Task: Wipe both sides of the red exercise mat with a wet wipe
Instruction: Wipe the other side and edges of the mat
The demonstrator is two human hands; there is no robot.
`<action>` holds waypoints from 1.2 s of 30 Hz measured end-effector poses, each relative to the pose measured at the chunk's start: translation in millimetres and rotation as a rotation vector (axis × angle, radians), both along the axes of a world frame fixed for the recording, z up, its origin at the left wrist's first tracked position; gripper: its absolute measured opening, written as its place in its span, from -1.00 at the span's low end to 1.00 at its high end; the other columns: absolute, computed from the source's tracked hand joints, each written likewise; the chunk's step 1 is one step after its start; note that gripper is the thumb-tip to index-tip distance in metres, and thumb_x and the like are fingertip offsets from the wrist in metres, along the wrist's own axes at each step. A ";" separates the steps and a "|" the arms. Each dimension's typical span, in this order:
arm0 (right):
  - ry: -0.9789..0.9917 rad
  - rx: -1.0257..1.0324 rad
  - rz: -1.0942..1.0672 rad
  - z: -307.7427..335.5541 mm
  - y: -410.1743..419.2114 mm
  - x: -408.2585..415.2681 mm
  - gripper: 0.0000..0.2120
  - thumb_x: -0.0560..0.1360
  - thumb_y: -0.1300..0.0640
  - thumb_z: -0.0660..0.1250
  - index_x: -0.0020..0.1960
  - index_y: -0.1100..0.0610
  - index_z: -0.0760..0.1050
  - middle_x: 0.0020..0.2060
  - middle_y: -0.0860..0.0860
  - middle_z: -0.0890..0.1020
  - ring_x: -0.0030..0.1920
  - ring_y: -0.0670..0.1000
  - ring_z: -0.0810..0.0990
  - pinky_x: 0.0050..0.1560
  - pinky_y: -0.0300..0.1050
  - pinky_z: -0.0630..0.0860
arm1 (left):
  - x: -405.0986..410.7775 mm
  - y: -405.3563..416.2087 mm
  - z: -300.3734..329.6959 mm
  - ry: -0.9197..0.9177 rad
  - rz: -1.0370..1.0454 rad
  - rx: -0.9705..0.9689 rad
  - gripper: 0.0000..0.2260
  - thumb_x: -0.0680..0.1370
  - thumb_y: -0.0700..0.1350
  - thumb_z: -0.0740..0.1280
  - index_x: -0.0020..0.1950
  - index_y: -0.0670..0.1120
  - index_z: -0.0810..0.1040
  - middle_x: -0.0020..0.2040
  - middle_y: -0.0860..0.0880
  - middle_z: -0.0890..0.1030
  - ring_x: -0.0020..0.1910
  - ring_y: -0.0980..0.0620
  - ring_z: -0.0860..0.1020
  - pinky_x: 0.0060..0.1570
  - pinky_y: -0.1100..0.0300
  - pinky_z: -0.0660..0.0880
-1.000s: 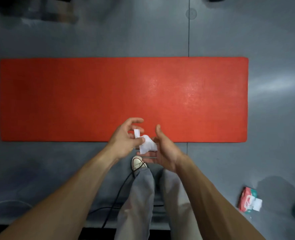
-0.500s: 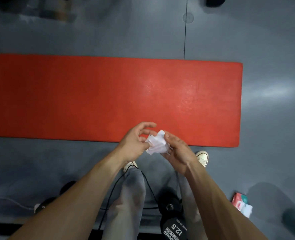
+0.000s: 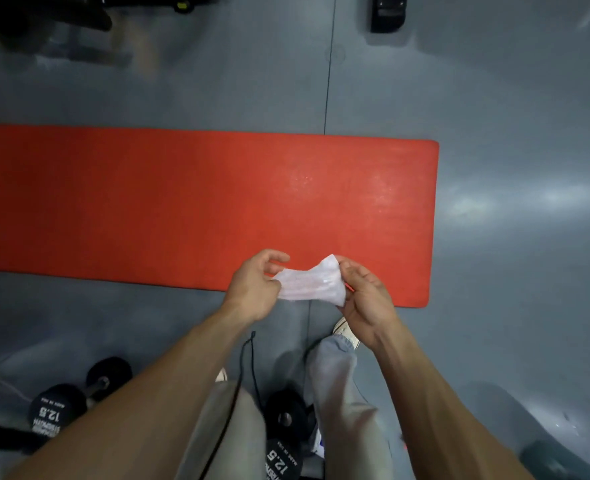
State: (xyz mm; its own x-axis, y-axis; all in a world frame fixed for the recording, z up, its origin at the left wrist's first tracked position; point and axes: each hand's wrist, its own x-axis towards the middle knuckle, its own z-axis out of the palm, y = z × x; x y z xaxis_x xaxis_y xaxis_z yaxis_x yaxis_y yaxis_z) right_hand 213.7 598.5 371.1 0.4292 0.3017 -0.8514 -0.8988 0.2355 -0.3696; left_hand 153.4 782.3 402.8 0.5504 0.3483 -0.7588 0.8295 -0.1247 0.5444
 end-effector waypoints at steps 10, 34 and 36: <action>0.034 -0.026 -0.038 -23.6 -34.1 16.5 -0.67 0.46 0.37 0.45 0.20 0.21 0.55 -0.08 0.13 0.69 -0.17 0.05 0.68 -0.08 -0.02 0.66 | 29.0 -42.7 -22.6 -0.080 0.025 -0.070 -0.43 0.40 -0.52 0.11 0.04 0.10 0.59 -0.04 -0.10 0.72 -0.08 -0.17 0.68 -0.16 0.03 0.64; 0.145 -0.025 0.378 -100.4 60.0 -5.7 -0.81 0.52 0.03 0.40 0.04 0.14 0.63 -0.20 0.04 0.68 -0.29 -0.07 0.62 -0.32 -0.22 0.57 | 22.6 64.8 -112.6 -0.081 0.094 -0.187 -0.49 0.42 -0.49 0.07 0.03 0.02 0.59 -0.28 0.02 0.65 -0.37 0.00 0.59 -0.47 0.13 0.54; 0.170 -0.056 0.408 -116.8 65.2 -4.7 -0.85 0.52 0.05 0.41 -0.01 0.13 0.62 -0.24 0.03 0.68 -0.30 -0.08 0.62 -0.30 -0.20 0.59 | 21.3 70.5 -126.4 -0.095 0.096 -0.159 -0.49 0.41 -0.50 0.07 0.03 0.01 0.59 -0.25 -0.06 0.63 -0.36 -0.04 0.55 -0.47 0.15 0.50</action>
State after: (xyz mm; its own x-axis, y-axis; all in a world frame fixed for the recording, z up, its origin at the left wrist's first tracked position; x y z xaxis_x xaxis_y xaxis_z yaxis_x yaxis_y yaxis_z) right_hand 209.0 663.6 254.3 0.1370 0.3684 -0.9195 -0.9632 -0.1672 -0.2104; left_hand 174.7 852.7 276.3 0.5918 0.2822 -0.7550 0.7777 0.0463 0.6269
